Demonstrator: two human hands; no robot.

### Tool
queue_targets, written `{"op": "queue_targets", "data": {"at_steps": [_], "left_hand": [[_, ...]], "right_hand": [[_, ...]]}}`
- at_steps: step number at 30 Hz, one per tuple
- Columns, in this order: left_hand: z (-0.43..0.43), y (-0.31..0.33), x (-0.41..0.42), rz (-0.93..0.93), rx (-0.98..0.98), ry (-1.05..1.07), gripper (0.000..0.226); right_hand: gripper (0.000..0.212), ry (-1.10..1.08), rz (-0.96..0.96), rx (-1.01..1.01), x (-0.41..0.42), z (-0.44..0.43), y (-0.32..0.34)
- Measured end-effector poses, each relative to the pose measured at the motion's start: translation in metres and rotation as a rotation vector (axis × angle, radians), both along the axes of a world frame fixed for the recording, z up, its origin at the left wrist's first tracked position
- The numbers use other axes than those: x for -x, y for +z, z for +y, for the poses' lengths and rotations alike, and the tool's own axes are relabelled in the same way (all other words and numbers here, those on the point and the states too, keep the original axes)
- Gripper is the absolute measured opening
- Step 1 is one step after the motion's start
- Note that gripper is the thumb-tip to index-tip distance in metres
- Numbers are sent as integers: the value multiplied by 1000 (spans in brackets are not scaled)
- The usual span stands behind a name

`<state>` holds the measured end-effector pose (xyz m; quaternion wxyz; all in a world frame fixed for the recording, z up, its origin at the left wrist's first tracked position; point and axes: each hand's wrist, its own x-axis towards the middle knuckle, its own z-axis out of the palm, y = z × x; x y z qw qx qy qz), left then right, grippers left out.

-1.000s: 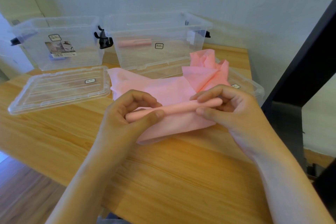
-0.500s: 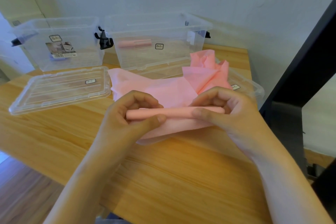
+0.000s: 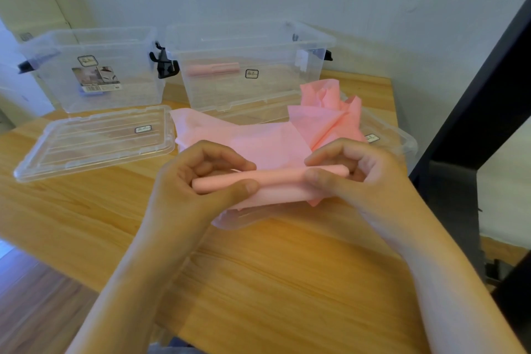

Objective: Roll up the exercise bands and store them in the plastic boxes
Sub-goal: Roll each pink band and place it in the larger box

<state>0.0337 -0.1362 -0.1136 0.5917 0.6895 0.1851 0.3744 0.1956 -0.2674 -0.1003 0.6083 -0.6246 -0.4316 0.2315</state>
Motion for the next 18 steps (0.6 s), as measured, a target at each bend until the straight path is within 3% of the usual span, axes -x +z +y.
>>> {"op": "queue_targets", "data": {"at_steps": [8,11,15,18], "left_hand": [[-2,1,2,147,28,-55,14],[-3,1,3,224,-9,-62,24],[-5,4,3,222,5,-89,23],[-7,8,7,179,89,-159,23]], "right_hand": [[19,-27,29,-48,3,-5,10],[16,-52,-7,-10,2,-8,12],[8,-39,-85,52,1,-11,13],[14,-5,-92,74,2,-16,15]]}}
